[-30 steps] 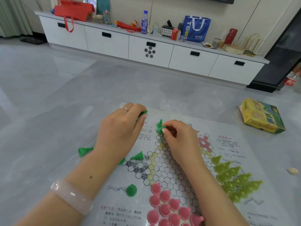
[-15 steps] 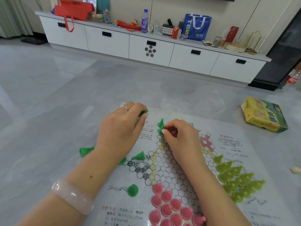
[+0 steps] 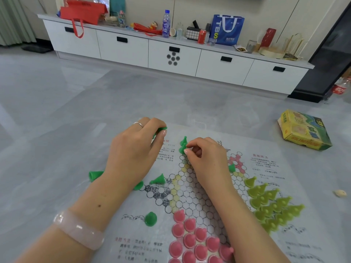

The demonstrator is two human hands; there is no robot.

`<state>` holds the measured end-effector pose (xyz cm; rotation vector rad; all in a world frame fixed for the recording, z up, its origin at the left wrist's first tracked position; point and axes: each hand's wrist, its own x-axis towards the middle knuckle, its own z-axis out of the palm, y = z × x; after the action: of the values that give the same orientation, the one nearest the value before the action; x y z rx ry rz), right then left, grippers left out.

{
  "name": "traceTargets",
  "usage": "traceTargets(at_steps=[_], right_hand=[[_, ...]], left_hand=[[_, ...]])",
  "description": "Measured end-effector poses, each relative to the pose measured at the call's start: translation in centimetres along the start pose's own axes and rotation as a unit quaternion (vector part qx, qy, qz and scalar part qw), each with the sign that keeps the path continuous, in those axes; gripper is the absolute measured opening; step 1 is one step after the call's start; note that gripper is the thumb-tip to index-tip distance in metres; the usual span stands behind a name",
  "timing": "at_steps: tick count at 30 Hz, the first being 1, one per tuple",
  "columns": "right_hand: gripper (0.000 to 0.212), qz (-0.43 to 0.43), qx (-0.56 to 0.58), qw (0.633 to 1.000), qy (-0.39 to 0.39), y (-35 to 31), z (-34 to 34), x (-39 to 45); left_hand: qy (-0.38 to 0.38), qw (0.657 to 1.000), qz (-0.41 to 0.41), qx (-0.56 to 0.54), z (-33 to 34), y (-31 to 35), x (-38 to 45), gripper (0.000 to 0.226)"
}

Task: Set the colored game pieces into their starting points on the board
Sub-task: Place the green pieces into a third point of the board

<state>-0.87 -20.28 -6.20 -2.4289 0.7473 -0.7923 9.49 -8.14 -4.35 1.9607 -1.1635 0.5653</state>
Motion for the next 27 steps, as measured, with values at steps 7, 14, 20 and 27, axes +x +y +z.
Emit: traceTargets(at_steps=[7,14,20,27], right_hand=[[0.018,0.008,0.029,0.991,0.132,-1.0,-1.4,-0.2],[0.019,0.069,-0.212,0.973,-0.058,-1.1,-6.2,0.3],[0.021,0.085,-0.276,0.922,-0.258,-1.7,-8.1,-0.7],[0.017,0.105,-0.228,0.927,-0.278,-1.4,-7.9,-0.7]], left_hand=[[-0.029,0.999,0.042,-0.003,0.1,-0.2,-0.4,0.017],[-0.042,0.998,0.044,0.002,0.2,-0.5,-0.2,0.027],[-0.035,0.998,0.043,0.004,-0.1,-0.7,-0.3,0.025],[-0.029,0.999,0.04,0.01,0.0,-0.8,-0.2,0.024]])
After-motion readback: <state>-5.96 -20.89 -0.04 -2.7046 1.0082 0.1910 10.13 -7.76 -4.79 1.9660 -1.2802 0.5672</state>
